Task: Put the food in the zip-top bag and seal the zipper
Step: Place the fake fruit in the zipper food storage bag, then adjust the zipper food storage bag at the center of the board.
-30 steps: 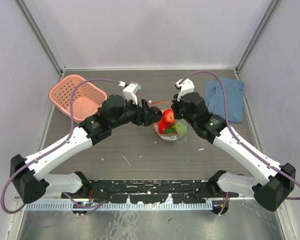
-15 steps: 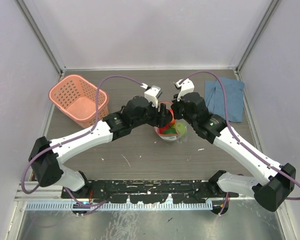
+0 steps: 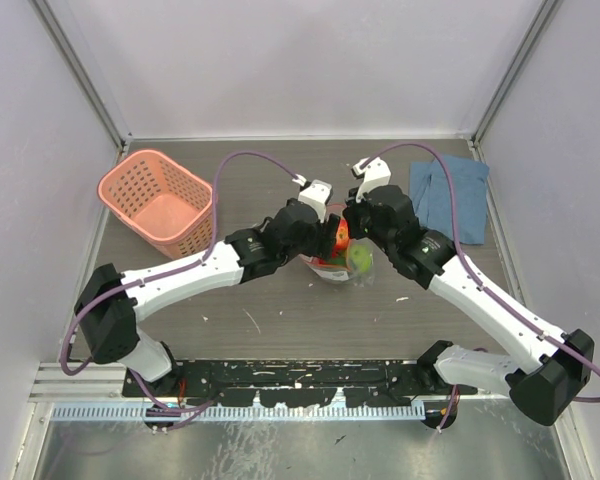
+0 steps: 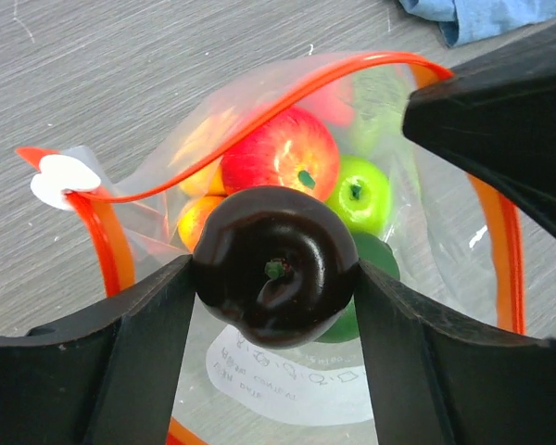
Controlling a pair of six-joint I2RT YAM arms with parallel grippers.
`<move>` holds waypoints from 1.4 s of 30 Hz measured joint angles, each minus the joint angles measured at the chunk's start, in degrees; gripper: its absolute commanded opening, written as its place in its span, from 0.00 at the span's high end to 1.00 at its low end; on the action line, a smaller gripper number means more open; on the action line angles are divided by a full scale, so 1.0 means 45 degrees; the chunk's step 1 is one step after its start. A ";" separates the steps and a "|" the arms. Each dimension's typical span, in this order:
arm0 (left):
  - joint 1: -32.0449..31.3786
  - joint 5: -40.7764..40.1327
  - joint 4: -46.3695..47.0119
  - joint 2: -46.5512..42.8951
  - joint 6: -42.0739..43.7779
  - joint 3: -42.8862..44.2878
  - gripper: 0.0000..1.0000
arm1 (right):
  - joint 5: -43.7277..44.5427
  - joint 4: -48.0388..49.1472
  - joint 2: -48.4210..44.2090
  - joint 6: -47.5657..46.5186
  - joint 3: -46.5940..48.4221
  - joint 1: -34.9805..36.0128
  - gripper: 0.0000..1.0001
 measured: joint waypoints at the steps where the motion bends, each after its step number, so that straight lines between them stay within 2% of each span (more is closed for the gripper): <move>1: -0.0015 -0.0146 -0.0024 0.0015 0.0019 0.0005 0.29 | 0.0000 0.0000 -0.0029 0.0000 -0.0010 0.0000 1.00; 8: -0.0121 -0.0510 -0.0223 0.0010 0.0024 0.0107 0.23 | 0.0000 0.0000 -0.0092 0.0039 -0.0039 0.0000 1.00; 17: -0.0155 -0.0529 -0.0928 -0.0797 -0.0393 0.0117 0.22 | -0.0005 0.0000 -0.0092 0.0063 -0.0063 0.0000 1.00; 25: -0.0155 -0.1010 -0.2108 -0.2846 -0.1520 0.0097 0.24 | -0.0005 0.0000 -0.0092 0.0087 -0.0063 0.0000 1.00; 30: -0.0155 -0.1331 -0.2715 -0.2958 -0.2545 -0.0151 0.29 | -0.0005 0.0000 -0.0092 0.0087 -0.0063 0.0000 1.00; 33: -0.0126 -0.1336 -0.2992 -0.2652 -0.2982 -0.0267 0.35 | -0.0010 0.0000 -0.0092 0.0087 -0.0063 0.0000 1.00; 35: -0.0087 -0.1307 -0.3060 -0.2327 -0.3181 -0.0272 0.42 | -0.0015 0.0000 -0.0092 0.0087 -0.0063 0.0000 1.00; 39: -0.0019 -0.1156 -0.3138 -0.1831 -0.3492 -0.0272 0.67 | -0.0010 0.0000 -0.0092 0.0087 -0.0063 0.0000 1.00; 42: -0.0015 -0.0962 -0.3162 -0.1613 -0.3730 -0.0272 0.83 | -0.0005 0.0000 -0.0092 0.0087 -0.0068 0.0000 1.00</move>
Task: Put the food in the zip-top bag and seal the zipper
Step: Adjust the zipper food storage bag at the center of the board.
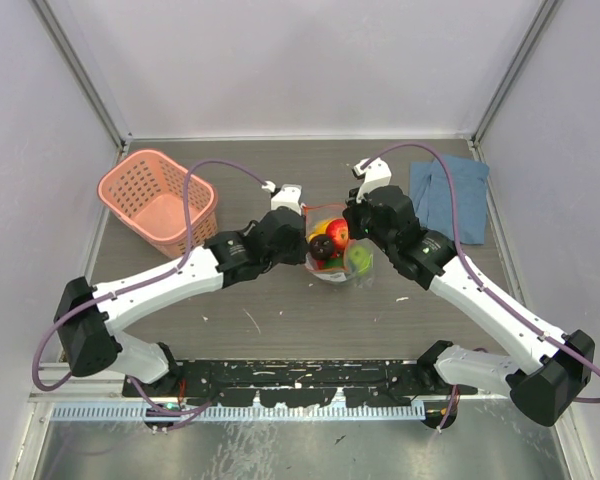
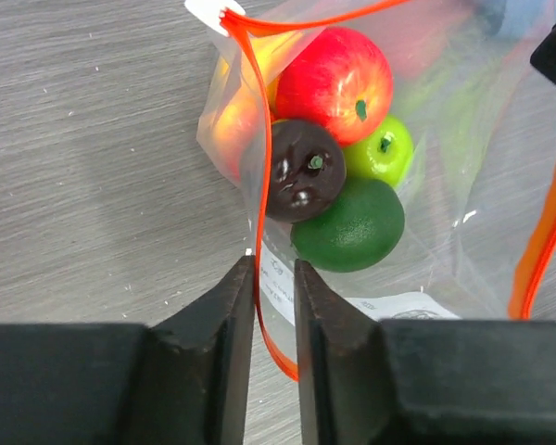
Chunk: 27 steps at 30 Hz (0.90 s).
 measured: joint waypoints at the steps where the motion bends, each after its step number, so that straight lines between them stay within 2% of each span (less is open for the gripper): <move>1: 0.0005 0.0073 -0.0015 0.0053 0.0005 0.0000 0.87 | 0.0000 -0.0005 0.0000 0.0000 -0.0005 0.0000 1.00; 4: 0.0005 0.0204 -0.0126 0.0170 -0.0049 0.0029 1.00 | 0.0010 -0.0005 0.0000 -0.0005 -0.0015 0.0000 1.00; 10: 0.0005 0.0257 -0.0811 0.0214 0.0005 0.0821 1.00 | 0.0355 -0.0087 -0.0117 -0.0015 -0.0015 0.0000 1.00; 18: 0.0141 0.0199 -0.1914 0.0248 0.0491 0.3123 1.00 | 0.1520 -0.0753 -0.0418 -0.0117 -0.0015 0.0000 1.00; 27: 0.0690 0.0350 -0.2963 0.1103 0.0763 0.3249 0.98 | 0.1651 -0.1214 -0.0282 -0.0165 0.0029 0.0000 1.00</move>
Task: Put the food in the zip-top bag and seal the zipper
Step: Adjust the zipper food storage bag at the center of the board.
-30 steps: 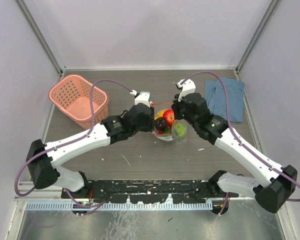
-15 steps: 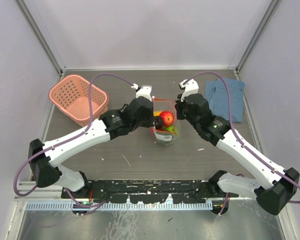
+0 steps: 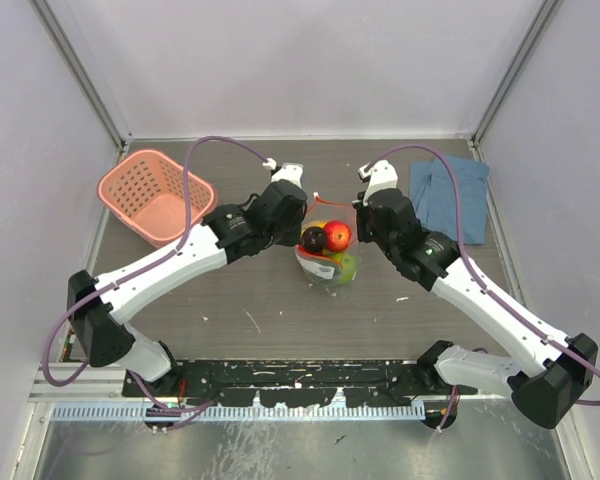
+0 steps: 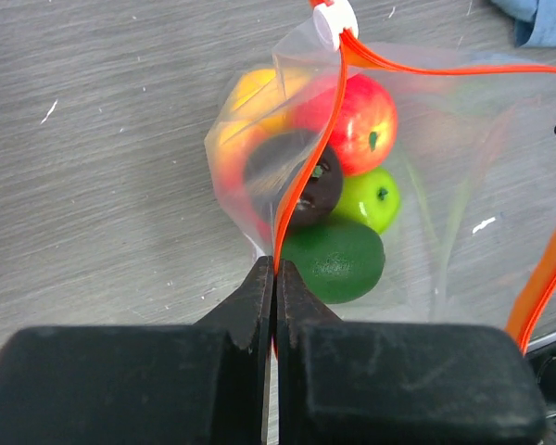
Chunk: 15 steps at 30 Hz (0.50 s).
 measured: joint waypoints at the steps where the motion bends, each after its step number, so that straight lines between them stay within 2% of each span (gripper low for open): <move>1: 0.0039 0.0039 -0.0063 0.0058 0.0010 0.0000 0.98 | -0.0024 -0.0005 0.0078 0.0000 0.0019 0.0000 1.00; 6: 0.0068 0.0199 -0.0228 0.0097 0.0049 0.0000 0.94 | -0.0170 -0.0015 0.0379 0.0000 0.0049 0.0000 1.00; 12: 0.0175 0.0389 -0.0228 0.0068 0.0053 -0.0005 0.79 | -0.0403 -0.0010 0.0379 0.0010 0.0253 0.0000 1.00; 15: 0.0267 0.0534 -0.0228 -0.0034 0.0049 -0.0034 0.67 | -0.0588 -0.0005 0.0379 0.0010 0.0408 0.0000 1.00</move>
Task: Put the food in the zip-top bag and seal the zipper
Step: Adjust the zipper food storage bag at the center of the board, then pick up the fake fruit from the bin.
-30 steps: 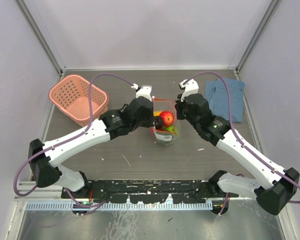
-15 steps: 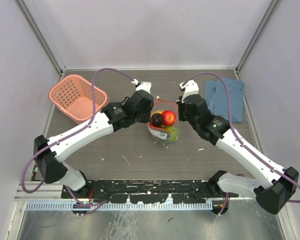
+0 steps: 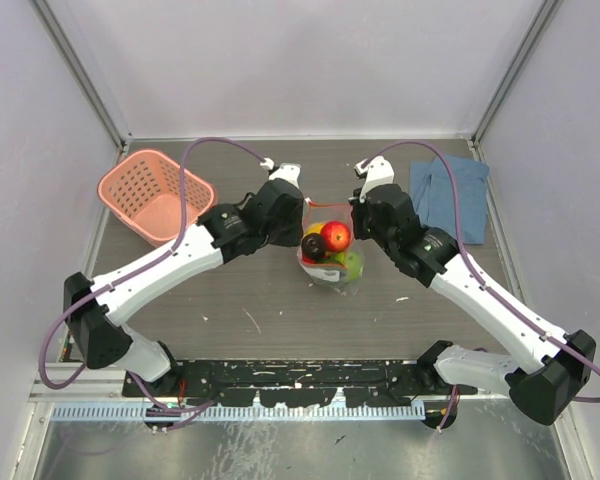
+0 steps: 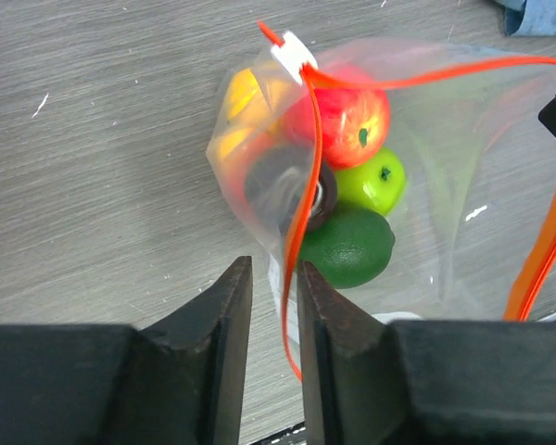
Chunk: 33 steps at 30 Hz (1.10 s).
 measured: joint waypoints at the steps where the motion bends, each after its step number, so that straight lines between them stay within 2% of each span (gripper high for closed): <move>1: 0.0058 0.0044 0.0000 -0.0068 0.0000 -0.0029 0.63 | -0.0063 0.0000 0.0000 0.0000 0.0049 0.0000 1.00; 8: 0.0797 0.0797 0.0053 -0.1171 0.0005 -0.0423 0.43 | -0.0228 0.0044 0.0141 -0.0005 0.0291 0.0000 1.00; 14: 0.2195 0.1005 -0.0471 -0.1967 0.0073 -0.0447 0.35 | -0.0296 0.0092 0.0243 -0.0005 0.0291 0.0000 1.00; 18: 0.3619 0.1039 -0.1282 -0.2351 0.0389 -0.0437 0.30 | -0.0345 0.0112 0.0243 -0.0024 0.0291 0.0000 1.00; 25: 0.7130 0.1642 -0.3089 -0.2346 0.1375 0.0321 0.26 | -0.0588 0.0253 0.0243 -0.0049 0.0287 0.0000 1.00; 33: 1.0044 0.3288 -0.4318 -0.0724 0.2307 0.1443 0.25 | -0.0656 0.0325 0.0243 -0.0180 0.0272 0.0000 1.00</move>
